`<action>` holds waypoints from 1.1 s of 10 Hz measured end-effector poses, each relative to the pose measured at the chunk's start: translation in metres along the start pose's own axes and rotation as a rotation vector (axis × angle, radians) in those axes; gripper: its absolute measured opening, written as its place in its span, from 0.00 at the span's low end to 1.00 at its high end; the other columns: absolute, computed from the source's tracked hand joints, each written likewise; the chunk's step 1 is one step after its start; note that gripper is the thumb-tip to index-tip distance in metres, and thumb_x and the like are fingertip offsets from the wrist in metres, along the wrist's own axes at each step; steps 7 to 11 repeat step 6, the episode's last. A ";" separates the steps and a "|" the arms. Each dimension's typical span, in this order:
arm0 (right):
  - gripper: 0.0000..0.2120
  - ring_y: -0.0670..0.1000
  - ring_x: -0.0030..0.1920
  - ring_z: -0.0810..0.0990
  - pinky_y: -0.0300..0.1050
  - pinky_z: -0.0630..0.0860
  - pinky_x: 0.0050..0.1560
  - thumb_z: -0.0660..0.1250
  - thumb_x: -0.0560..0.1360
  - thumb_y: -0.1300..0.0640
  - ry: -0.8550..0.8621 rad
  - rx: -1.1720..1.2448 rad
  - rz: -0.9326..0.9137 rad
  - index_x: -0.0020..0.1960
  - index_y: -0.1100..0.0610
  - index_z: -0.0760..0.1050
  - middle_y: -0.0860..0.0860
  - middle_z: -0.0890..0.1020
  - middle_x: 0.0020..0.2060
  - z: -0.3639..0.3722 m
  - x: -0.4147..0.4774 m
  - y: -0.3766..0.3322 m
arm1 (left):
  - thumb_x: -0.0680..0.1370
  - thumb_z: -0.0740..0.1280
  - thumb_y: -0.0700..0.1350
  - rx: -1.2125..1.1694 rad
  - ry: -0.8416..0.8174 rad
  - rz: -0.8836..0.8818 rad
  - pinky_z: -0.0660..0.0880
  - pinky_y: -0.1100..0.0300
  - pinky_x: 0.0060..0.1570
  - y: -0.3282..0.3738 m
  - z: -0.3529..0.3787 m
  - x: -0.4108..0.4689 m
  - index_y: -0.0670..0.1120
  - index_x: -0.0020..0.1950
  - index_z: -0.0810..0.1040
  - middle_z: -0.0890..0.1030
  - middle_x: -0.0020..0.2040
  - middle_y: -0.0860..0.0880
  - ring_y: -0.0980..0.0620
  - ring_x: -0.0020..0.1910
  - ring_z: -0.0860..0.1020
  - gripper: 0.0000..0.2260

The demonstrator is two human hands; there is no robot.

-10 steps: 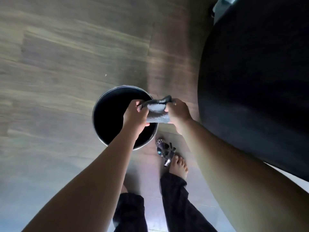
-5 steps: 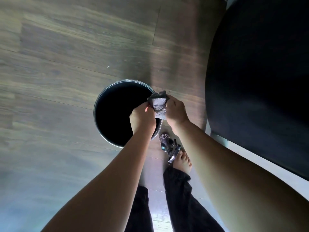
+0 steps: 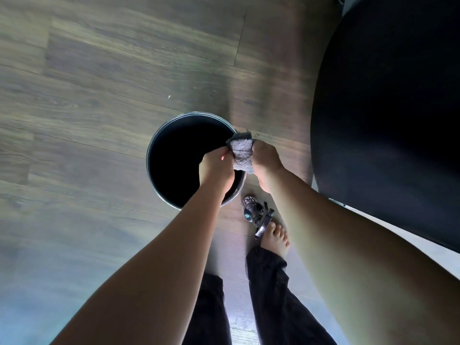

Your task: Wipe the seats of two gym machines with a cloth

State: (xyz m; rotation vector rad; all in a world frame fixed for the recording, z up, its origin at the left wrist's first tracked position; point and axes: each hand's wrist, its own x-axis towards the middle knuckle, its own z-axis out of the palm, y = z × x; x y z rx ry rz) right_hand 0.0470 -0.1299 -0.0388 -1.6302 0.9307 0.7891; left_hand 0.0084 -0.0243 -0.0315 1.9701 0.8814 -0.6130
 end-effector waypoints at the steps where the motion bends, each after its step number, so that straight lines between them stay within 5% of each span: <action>1: 0.13 0.59 0.48 0.83 0.53 0.80 0.47 0.60 0.71 0.57 -0.011 0.019 0.014 0.44 0.51 0.84 0.56 0.86 0.49 -0.011 -0.008 -0.007 | 0.82 0.62 0.47 0.068 -0.030 0.036 0.75 0.51 0.46 0.002 -0.007 0.000 0.47 0.49 0.83 0.84 0.45 0.44 0.38 0.48 0.81 0.10; 2: 0.14 0.61 0.52 0.83 0.59 0.82 0.56 0.61 0.73 0.63 -0.003 0.049 0.019 0.47 0.53 0.85 0.56 0.86 0.50 -0.021 -0.013 -0.015 | 0.84 0.61 0.51 0.094 -0.032 0.054 0.77 0.49 0.50 0.005 -0.015 -0.002 0.49 0.53 0.83 0.86 0.50 0.43 0.38 0.51 0.83 0.13; 3: 0.12 0.58 0.50 0.80 0.67 0.77 0.63 0.62 0.70 0.58 0.030 -0.030 -0.045 0.48 0.58 0.81 0.54 0.83 0.45 -0.029 -0.013 -0.018 | 0.85 0.59 0.51 0.126 -0.020 0.071 0.77 0.50 0.56 0.009 -0.022 -0.008 0.48 0.60 0.83 0.85 0.57 0.43 0.39 0.57 0.81 0.15; 5: 0.29 0.56 0.63 0.79 0.58 0.77 0.68 0.64 0.67 0.51 0.026 -0.110 -0.057 0.69 0.51 0.77 0.53 0.82 0.63 -0.029 -0.034 -0.026 | 0.86 0.59 0.53 0.164 -0.031 0.054 0.72 0.53 0.65 0.015 -0.033 -0.017 0.48 0.74 0.76 0.81 0.70 0.46 0.42 0.69 0.77 0.19; 11: 0.31 0.55 0.66 0.77 0.56 0.75 0.69 0.68 0.70 0.52 0.049 -0.134 -0.081 0.73 0.51 0.73 0.53 0.78 0.69 -0.029 -0.050 -0.033 | 0.85 0.61 0.53 0.175 -0.012 0.083 0.72 0.55 0.65 0.017 -0.042 -0.023 0.49 0.75 0.75 0.81 0.70 0.48 0.45 0.69 0.78 0.20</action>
